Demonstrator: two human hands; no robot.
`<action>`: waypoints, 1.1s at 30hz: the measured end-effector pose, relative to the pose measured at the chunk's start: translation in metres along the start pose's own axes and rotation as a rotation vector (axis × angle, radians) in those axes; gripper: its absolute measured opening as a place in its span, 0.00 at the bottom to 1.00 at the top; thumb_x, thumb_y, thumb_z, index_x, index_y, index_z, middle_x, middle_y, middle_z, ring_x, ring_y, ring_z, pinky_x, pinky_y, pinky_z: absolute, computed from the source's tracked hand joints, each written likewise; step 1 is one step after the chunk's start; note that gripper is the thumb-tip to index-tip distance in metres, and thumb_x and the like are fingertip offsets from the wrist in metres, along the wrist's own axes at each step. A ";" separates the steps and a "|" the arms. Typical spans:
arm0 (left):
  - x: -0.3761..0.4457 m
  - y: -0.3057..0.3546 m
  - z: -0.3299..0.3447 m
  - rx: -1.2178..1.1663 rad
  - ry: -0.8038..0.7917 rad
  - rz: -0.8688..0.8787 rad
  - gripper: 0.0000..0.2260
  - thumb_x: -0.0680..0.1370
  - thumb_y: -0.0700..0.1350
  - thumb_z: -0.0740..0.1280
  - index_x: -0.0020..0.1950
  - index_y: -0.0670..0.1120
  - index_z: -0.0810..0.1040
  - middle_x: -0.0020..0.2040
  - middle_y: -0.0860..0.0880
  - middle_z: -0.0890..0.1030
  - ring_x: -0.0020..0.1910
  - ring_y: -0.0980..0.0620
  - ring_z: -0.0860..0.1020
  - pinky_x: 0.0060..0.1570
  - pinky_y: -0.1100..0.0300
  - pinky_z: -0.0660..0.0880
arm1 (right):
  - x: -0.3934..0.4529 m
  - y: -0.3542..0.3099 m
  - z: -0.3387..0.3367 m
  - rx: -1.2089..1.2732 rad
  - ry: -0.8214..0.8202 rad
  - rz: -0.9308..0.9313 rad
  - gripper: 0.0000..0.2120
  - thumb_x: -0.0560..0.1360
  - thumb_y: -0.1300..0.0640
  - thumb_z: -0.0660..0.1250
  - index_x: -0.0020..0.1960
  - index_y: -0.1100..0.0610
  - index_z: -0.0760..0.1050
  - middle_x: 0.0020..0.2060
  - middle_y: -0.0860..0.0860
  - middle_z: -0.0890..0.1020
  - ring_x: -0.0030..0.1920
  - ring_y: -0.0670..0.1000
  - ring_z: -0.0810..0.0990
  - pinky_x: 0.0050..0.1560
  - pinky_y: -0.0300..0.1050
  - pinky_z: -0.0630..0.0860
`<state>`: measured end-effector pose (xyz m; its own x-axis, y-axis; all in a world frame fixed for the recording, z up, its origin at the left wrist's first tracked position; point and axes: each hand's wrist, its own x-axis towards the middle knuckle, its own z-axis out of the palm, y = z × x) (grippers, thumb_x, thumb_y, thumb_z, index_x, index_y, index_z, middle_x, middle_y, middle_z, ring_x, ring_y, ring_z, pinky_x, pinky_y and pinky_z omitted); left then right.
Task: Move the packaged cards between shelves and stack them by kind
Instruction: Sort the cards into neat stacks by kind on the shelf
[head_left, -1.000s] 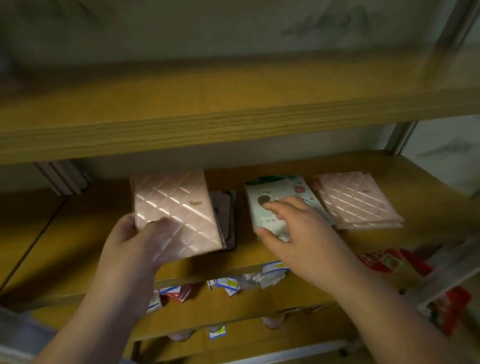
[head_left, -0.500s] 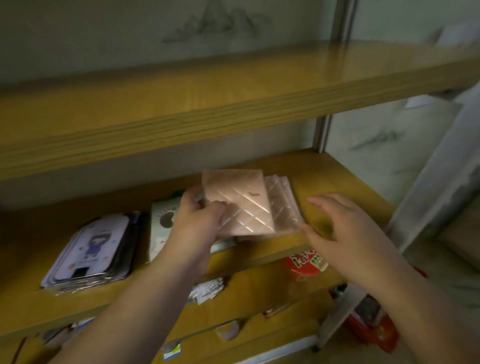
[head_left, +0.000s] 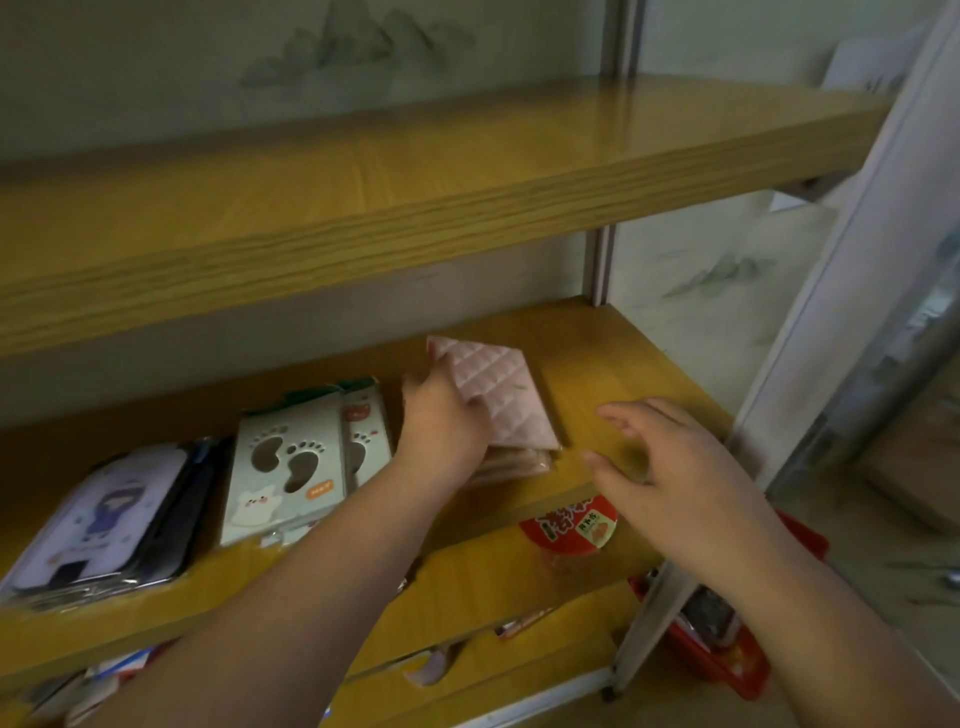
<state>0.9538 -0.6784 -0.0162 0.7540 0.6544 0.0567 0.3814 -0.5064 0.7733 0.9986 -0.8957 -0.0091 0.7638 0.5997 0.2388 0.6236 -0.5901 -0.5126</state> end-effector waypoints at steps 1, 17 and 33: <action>-0.001 -0.002 0.001 0.049 0.019 -0.010 0.27 0.78 0.41 0.65 0.77 0.48 0.64 0.73 0.41 0.70 0.70 0.40 0.70 0.67 0.47 0.70 | 0.000 -0.001 0.000 0.007 -0.004 -0.005 0.28 0.74 0.36 0.63 0.72 0.43 0.67 0.63 0.38 0.73 0.58 0.38 0.73 0.51 0.33 0.68; -0.075 -0.057 -0.121 0.400 0.140 0.213 0.25 0.81 0.57 0.61 0.76 0.51 0.68 0.75 0.51 0.71 0.75 0.52 0.63 0.71 0.57 0.62 | 0.024 -0.098 0.053 0.044 -0.088 -0.244 0.25 0.76 0.40 0.64 0.70 0.44 0.71 0.65 0.41 0.74 0.63 0.43 0.72 0.56 0.38 0.70; -0.093 -0.215 -0.286 0.418 0.139 -0.132 0.28 0.78 0.68 0.55 0.69 0.52 0.72 0.64 0.49 0.78 0.64 0.46 0.74 0.55 0.56 0.72 | 0.026 -0.295 0.181 0.043 -0.319 -0.196 0.33 0.74 0.31 0.60 0.75 0.42 0.61 0.70 0.44 0.68 0.66 0.49 0.72 0.56 0.44 0.72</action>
<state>0.6491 -0.4699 -0.0071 0.6164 0.7833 0.0812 0.6741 -0.5781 0.4599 0.8043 -0.6084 -0.0014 0.5365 0.8410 0.0703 0.7398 -0.4286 -0.5186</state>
